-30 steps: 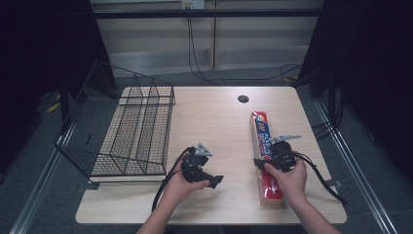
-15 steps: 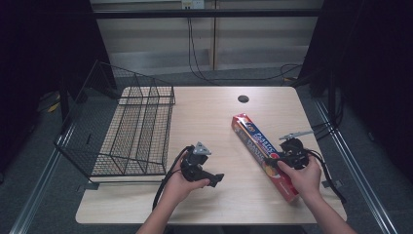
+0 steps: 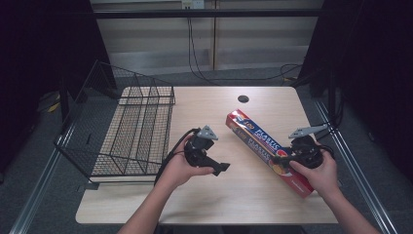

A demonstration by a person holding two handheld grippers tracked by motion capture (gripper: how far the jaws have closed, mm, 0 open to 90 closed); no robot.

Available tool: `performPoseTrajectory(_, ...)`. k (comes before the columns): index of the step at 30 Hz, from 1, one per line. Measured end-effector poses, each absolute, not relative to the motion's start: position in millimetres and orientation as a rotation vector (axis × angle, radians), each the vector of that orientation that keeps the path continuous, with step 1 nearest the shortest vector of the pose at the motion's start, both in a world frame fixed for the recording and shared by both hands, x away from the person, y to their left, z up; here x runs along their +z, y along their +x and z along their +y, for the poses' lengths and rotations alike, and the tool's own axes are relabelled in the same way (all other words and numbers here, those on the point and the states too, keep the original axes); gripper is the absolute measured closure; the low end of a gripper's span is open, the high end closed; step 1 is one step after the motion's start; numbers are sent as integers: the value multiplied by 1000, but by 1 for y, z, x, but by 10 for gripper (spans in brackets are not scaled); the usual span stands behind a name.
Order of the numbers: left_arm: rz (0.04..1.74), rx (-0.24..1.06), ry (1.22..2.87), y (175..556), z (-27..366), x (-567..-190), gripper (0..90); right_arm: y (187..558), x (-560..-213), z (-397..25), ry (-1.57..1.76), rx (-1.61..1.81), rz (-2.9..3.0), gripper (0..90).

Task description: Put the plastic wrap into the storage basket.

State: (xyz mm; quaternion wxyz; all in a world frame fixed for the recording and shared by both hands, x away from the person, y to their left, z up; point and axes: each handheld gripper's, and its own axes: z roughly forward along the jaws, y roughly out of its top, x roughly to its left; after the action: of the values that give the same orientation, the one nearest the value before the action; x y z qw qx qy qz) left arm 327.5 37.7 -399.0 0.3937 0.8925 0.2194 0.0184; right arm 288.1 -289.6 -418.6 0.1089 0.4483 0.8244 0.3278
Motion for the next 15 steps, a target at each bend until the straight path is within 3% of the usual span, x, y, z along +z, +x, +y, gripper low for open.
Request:
performPoseTrajectory(3, 426, 40, 2319, 336, 33, -384, 29, 287, -415, -286, 1217, 972, 2493, 456)
performPoseTrajectory(10, 367, 9, 2382, 345, 19, -373, 40, 288, -411, -281, 1072, 1021, 2601, 456)
performPoseTrajectory(15, 232, 9, 2474, 352, 0, -358, 48, 287, -408, -271, 925, 988, 2671, 456)
